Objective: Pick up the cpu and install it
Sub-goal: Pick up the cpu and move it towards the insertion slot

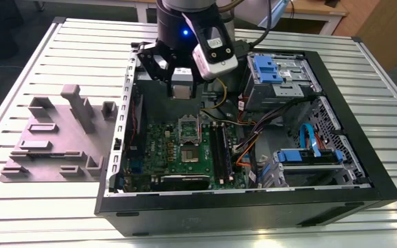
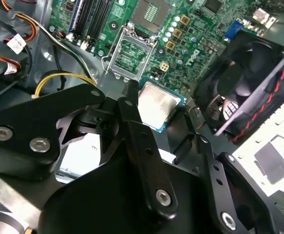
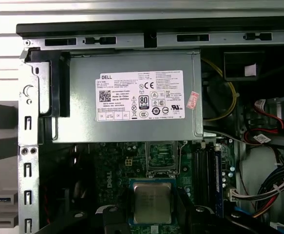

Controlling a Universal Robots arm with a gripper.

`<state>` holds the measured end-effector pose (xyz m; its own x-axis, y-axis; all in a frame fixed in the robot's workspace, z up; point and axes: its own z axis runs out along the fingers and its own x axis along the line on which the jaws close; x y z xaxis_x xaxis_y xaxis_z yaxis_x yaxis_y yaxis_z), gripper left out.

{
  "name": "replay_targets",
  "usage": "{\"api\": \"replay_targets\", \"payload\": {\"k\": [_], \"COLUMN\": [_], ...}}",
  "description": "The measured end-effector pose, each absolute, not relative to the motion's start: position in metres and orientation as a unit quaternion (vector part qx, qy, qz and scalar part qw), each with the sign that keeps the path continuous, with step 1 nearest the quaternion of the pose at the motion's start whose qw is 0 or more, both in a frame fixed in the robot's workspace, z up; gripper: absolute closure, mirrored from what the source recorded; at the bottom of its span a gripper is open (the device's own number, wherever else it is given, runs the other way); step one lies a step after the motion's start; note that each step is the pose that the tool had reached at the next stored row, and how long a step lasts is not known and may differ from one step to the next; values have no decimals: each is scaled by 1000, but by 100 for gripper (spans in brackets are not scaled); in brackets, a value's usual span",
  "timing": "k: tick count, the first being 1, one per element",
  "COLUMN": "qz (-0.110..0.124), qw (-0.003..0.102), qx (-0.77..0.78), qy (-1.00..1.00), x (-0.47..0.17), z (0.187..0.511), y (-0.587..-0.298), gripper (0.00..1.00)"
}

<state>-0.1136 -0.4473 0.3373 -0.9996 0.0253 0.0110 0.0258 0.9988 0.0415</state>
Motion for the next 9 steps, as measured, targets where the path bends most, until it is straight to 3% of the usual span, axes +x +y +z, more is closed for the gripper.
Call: {"api": "replay_targets", "payload": {"k": [9], "qz": [-21], "qw": [5], "qx": [-13], "qy": [-1000], "x": [-112], "z": [335], "y": [-447], "gripper": [53]}}
